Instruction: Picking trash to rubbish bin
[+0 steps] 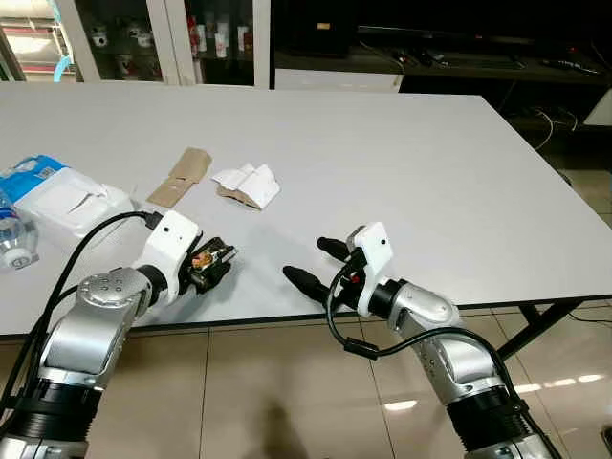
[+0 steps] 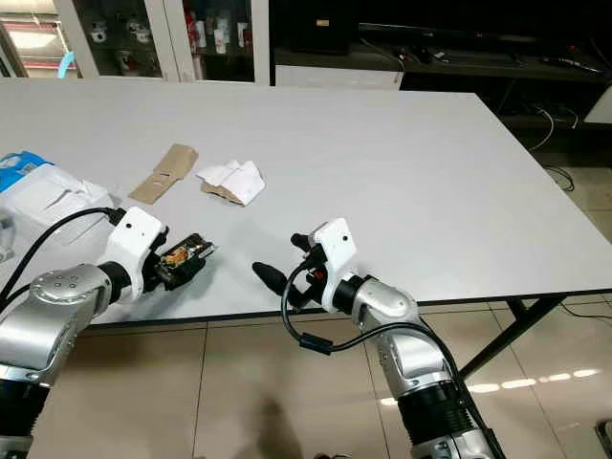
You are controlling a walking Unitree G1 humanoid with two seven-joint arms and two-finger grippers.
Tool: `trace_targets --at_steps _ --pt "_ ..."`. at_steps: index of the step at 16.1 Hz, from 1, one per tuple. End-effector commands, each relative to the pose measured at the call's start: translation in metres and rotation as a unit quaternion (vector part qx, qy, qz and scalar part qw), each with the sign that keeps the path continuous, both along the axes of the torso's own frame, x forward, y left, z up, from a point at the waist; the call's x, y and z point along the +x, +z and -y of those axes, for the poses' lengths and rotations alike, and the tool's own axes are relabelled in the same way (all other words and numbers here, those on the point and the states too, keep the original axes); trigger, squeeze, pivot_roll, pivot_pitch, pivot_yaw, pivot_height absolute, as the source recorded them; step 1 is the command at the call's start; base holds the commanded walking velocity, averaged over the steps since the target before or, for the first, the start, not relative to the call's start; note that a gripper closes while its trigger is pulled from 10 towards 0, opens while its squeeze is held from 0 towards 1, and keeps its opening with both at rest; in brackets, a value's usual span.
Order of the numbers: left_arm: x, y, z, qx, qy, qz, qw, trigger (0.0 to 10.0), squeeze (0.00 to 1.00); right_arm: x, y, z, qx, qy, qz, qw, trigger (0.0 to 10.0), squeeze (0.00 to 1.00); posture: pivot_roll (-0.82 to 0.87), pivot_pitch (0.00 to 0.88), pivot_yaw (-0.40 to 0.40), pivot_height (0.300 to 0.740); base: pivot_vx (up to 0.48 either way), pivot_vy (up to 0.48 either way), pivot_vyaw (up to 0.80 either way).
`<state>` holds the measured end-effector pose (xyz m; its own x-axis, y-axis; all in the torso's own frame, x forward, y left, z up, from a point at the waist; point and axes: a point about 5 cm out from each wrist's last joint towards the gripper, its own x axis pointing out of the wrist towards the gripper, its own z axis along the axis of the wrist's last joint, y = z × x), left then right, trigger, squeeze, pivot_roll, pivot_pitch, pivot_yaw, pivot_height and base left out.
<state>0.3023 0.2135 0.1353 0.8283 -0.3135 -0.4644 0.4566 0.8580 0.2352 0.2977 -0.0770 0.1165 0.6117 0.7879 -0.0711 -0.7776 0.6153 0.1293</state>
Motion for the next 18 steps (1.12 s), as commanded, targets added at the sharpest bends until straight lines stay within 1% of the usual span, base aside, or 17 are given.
trace_targets --at_steps 1,3,7,9,11,12,13,18 --pt "0.0011 -0.0021 0.0013 -0.003 0.002 -0.006 1.0 10.0 0.0 -0.0016 0.0026 0.0036 0.002 0.0 0.003 1.0 10.0 0.0 0.02 0.041 -0.088 0.74 0.0 0.0 0.0" --pt "0.0047 -0.0053 -0.0036 0.015 0.025 -0.005 1.0 10.0 0.0 -0.0004 0.0038 0.0037 0.003 -0.004 0.004 1.0 10.0 0.0 0.02 0.043 -0.089 0.74 0.0 0.0 0.0" --pt "0.0067 -0.0051 -0.0061 0.021 0.036 -0.003 0.999 10.0 0.0 -0.0008 0.0053 0.004 0.006 -0.001 0.005 1.0 10.0 0.0 0.02 0.042 -0.09 0.74 0.0 0.0 0.0" --pt "0.0076 -0.0062 -0.0058 0.02 0.038 -0.005 0.999 10.0 0.0 -0.0012 0.0057 0.0034 0.007 0.0 0.005 1.0 10.0 0.0 0.02 0.042 -0.09 0.74 0.0 0.0 0.0" --pt "0.008 -0.008 -0.0042 0.009 0.041 -0.01 0.999 10.0 0.0 -0.0012 0.0058 0.0034 0.007 0.001 0.004 1.0 10.0 0.0 0.02 0.043 -0.09 0.74 0.0 0.0 0.0" --pt "0.0082 -0.0085 -0.0037 0.008 0.043 -0.012 0.999 9.1 0.0 -0.0012 0.006 0.0035 0.007 0.001 0.004 1.0 10.0 0.0 0.02 0.043 -0.091 0.74 0.0 0.0 0.0" --pt "0.0084 -0.0089 -0.0018 0.007 0.042 -0.012 0.999 0.0 0.0 -0.0013 0.0062 0.0036 0.007 0.002 0.004 1.0 10.0 0.0 0.02 0.043 -0.091 0.74 0.0 0.0 0.0" --pt "0.0099 -0.0056 0.0038 0.0 0.035 -0.006 0.999 0.0 0.0 -0.0018 0.0061 0.004 0.008 0.002 0.002 1.0 10.0 0.0 0.01 0.041 -0.09 0.74 0.0 0.0 0.0"
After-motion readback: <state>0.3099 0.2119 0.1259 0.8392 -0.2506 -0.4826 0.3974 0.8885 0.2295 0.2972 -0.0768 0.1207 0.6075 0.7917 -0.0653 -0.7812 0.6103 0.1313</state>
